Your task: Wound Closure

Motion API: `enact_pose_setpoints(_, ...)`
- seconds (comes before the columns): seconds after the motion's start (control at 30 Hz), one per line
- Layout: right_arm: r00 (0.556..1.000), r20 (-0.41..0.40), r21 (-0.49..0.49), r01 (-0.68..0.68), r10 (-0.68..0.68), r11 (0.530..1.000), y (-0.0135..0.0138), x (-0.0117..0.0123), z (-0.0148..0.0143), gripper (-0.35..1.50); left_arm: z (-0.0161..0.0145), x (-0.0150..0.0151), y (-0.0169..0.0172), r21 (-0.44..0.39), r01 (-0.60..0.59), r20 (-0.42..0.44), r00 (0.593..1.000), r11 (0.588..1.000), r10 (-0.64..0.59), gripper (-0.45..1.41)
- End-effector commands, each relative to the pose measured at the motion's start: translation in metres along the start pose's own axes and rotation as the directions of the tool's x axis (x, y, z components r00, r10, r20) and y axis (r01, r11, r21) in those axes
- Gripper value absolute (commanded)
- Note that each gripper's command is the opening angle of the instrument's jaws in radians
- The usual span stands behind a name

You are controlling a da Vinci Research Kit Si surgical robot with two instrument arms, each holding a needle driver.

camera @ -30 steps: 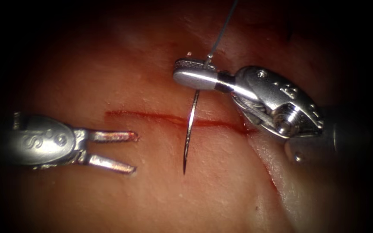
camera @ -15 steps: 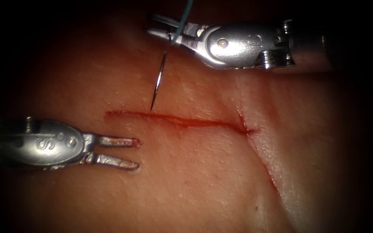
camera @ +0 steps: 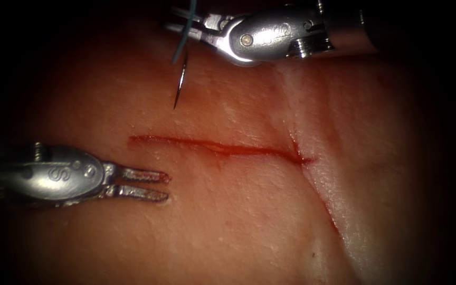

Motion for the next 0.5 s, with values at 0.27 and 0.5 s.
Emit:
enact_pose_setpoints(0.27, 0.998, -0.002, 0.004, 0.059, -0.059, 0.998, -0.0006, -0.0006, 0.0008, -0.35, 0.0014, -0.0020, -0.0003, 0.002, 0.018, 0.050, 0.999, 1.000, -0.018, -0.17)
enact_pose_setpoints(0.5, 0.995, 0.001, 0.025, 0.099, -0.099, 0.995, -0.0017, -0.0007, 0.0012, -0.35, 0.0012, -0.0021, -0.0003, 0.001, 0.028, 0.049, 0.998, 1.000, -0.028, -0.15)
